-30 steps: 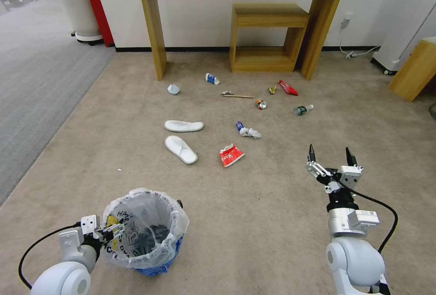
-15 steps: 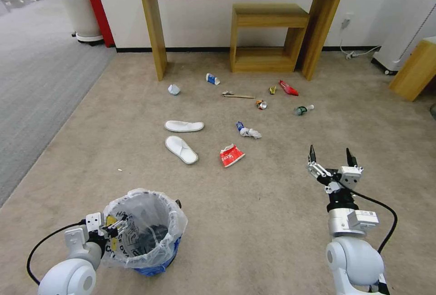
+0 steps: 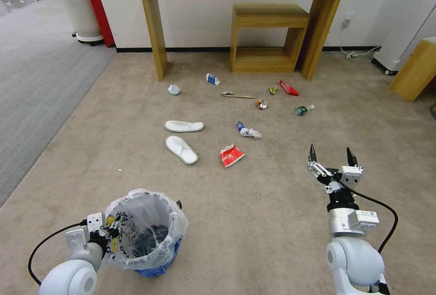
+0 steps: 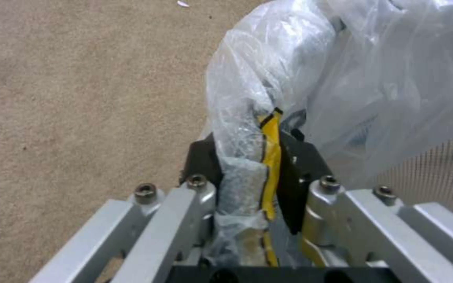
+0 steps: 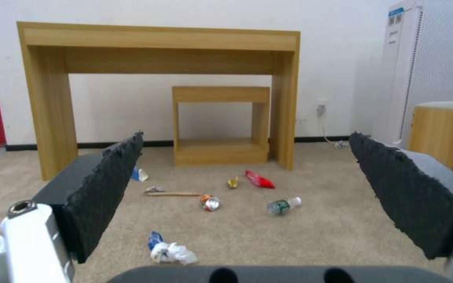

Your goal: Pick up the trash bin and place the garbage on the floor into it.

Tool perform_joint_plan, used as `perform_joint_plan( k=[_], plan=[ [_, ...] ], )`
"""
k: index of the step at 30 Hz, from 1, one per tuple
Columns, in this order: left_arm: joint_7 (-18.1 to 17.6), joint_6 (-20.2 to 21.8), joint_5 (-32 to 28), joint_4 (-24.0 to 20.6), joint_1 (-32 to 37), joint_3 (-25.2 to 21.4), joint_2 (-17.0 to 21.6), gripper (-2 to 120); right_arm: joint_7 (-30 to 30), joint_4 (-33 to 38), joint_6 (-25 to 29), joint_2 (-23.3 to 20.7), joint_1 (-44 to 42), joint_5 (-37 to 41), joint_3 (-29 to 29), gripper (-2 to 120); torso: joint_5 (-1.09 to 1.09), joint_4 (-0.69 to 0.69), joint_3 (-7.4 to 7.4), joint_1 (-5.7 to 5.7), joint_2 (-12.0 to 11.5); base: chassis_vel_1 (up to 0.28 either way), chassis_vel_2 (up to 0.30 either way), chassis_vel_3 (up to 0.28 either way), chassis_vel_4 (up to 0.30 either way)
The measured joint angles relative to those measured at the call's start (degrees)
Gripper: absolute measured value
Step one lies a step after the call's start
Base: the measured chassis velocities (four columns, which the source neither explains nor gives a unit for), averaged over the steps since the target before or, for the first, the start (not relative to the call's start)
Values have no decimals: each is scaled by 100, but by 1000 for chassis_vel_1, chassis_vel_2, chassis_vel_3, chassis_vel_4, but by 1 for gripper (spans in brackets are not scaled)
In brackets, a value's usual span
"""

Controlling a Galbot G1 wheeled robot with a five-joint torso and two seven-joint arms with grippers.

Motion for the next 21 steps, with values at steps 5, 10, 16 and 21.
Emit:
perform_joint_plan(
  k=[5, 10, 16, 21],
  plan=[
    [28, -3, 24, 54, 2, 24, 1, 6, 0, 7, 0, 1, -18, 1, 6, 100, 2, 1, -1, 0, 1, 0, 0, 0, 0],
    [30, -3, 16, 47, 16, -18, -49, 4, 4, 45, -19, -10, -39, 22, 12, 100, -1, -1, 0, 0, 1, 0, 0, 0, 0],
    [28, 14, -1, -93, 35, -148, -129, 4, 16, 91, -31, -41, -66, 30, 21, 100, -14, -3, 4, 0, -3, 0, 0, 0, 0],
    [2, 53, -24, -296, 76, -256, -194, 3, 27, 122, -41, -61, -91, 30, 25, 100, -9, -1, 4, 0, -4, 0, 0, 0, 0]
  ],
)
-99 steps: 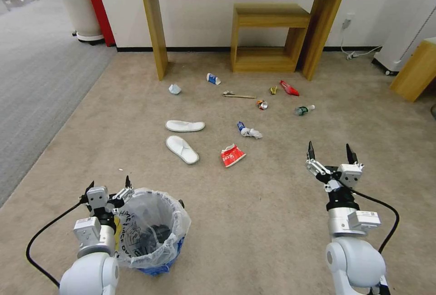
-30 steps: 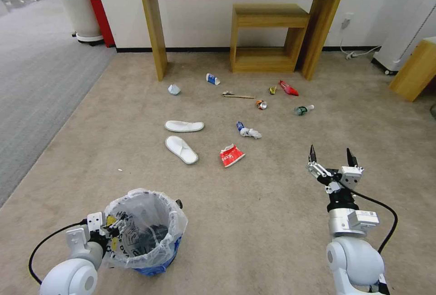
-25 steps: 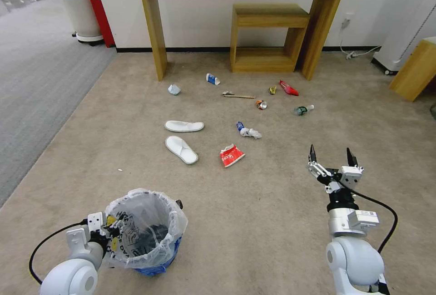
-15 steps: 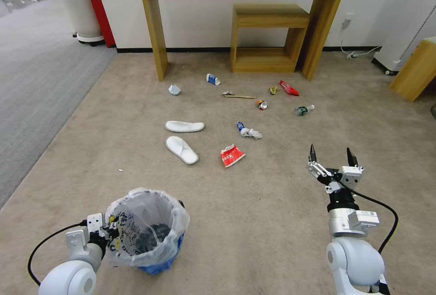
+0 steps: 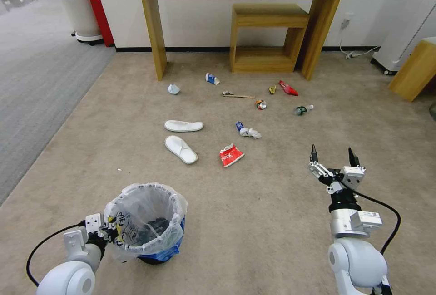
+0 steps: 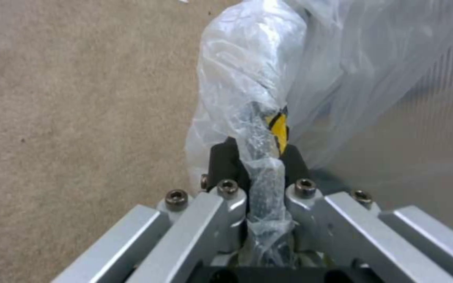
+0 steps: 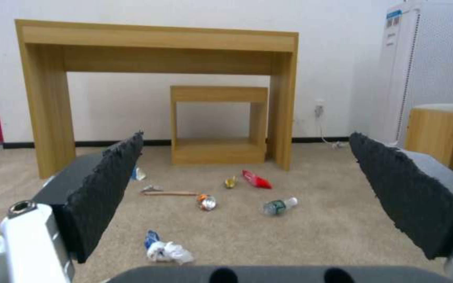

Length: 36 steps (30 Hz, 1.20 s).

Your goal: Pick up the trash bin and place the garbage on the floor into it.

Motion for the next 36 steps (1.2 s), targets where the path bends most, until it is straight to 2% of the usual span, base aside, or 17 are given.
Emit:
perform_joint_plan(
  k=[10, 17, 36],
  plan=[
    [-182, 103, -330, -663, 54, -293, -128, 3, 87, 140, -102, -58, -50, 59, -25, 100, 6, 0, -2, 0, 1, 0, 0, 0, 0],
    [-293, 203, -577, -871, -2, -453, -237, 3, 93, 202, -109, -131, -73, 111, -5, 100, 7, 1, -3, 0, 2, 0, 0, 0, 0],
    [-384, 260, -774, -678, -147, -537, -149, 3, 163, 349, -255, -202, -136, 165, 79, 100, 6, 0, -3, 0, 3, 0, 0, 0, 0]
  ],
)
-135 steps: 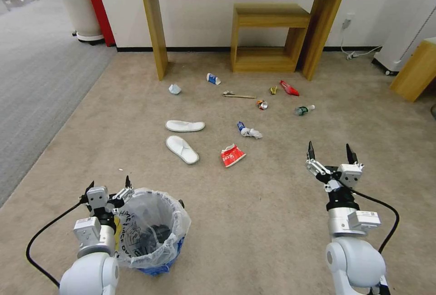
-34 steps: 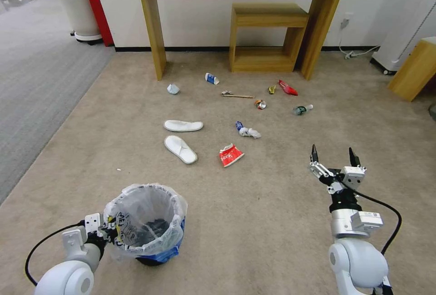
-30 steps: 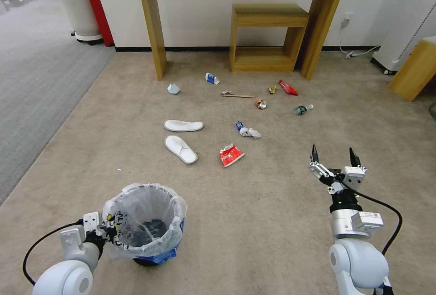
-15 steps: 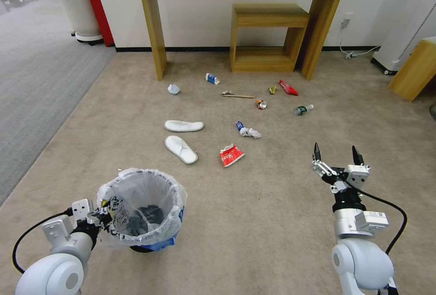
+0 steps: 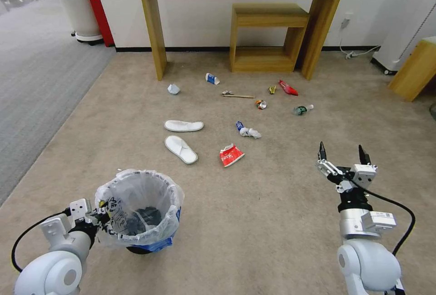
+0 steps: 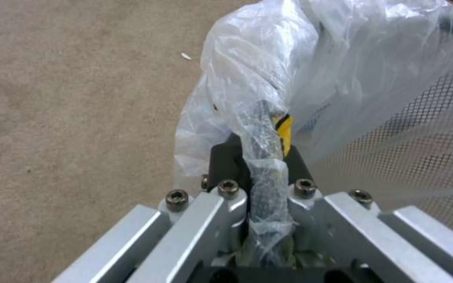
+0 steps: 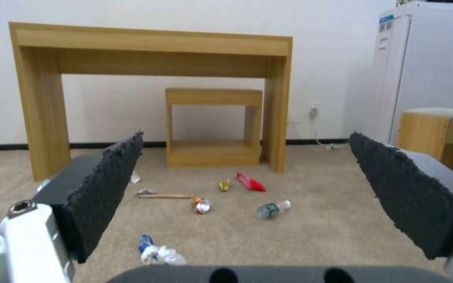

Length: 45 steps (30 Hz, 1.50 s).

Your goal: Pick up the trash bin and place the garbage on the floor into it.

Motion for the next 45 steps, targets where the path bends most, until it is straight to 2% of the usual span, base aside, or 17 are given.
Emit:
perform_joint_plan(
  k=[22, 35, 38, 45],
  plan=[
    [33, -85, 18, 8, 25, -15, 49, 3, 13, 94, -97, 161, -44, -136, 14, 100, 1, 0, 0, 0, 0, 14, 17, -14, -14],
    [39, -113, 58, -30, 49, -1, 5, 3, -6, 109, -87, 194, -57, -160, 1, 100, -3, 1, 0, 0, 0, 192, 203, -197, -193],
    [39, -122, 84, -40, 62, 4, -13, 3, -6, 109, -60, 186, -56, -154, 0, 100, 3, 1, 0, 0, 0, 232, 208, -218, -226],
    [41, -149, 119, -43, 84, 4, -44, 3, -33, 57, 93, 156, -35, -136, -1, 100, -2, 1, 0, 0, 0, 152, 155, -168, -164]
  ],
)
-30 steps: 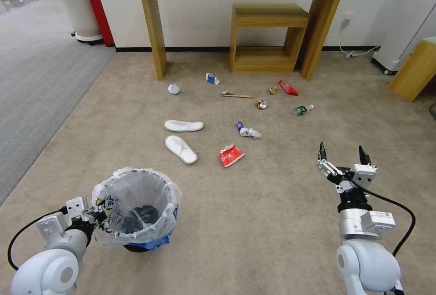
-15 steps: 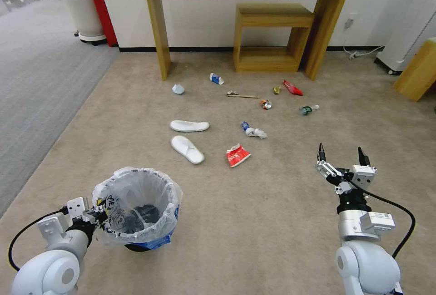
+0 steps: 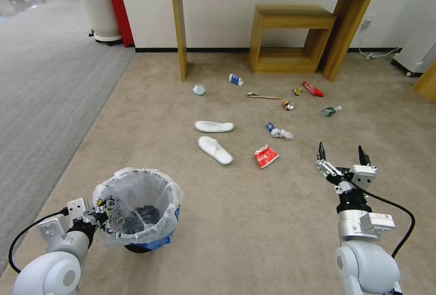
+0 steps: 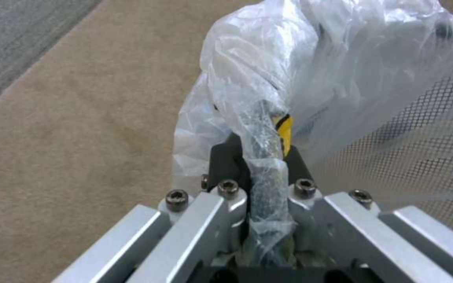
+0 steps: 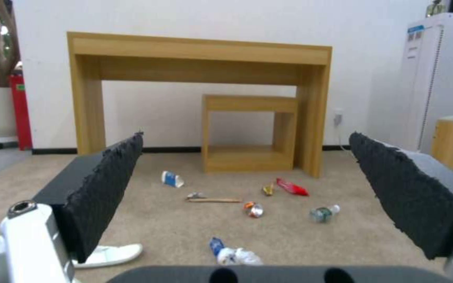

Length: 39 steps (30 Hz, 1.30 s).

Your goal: Pick up the trash bin and place the garbage on the floor into it.

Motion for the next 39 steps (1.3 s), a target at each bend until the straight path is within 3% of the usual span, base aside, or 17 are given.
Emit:
perform_joint_plan(
  k=[39],
  plan=[
    [10, -44, 21, -7, 17, 5, -28, 3, -65, -13, 38, 65, -7, -99, -11, 100, 3, -1, 0, 0, 0, -1, -1, 0, -1]
  ],
)
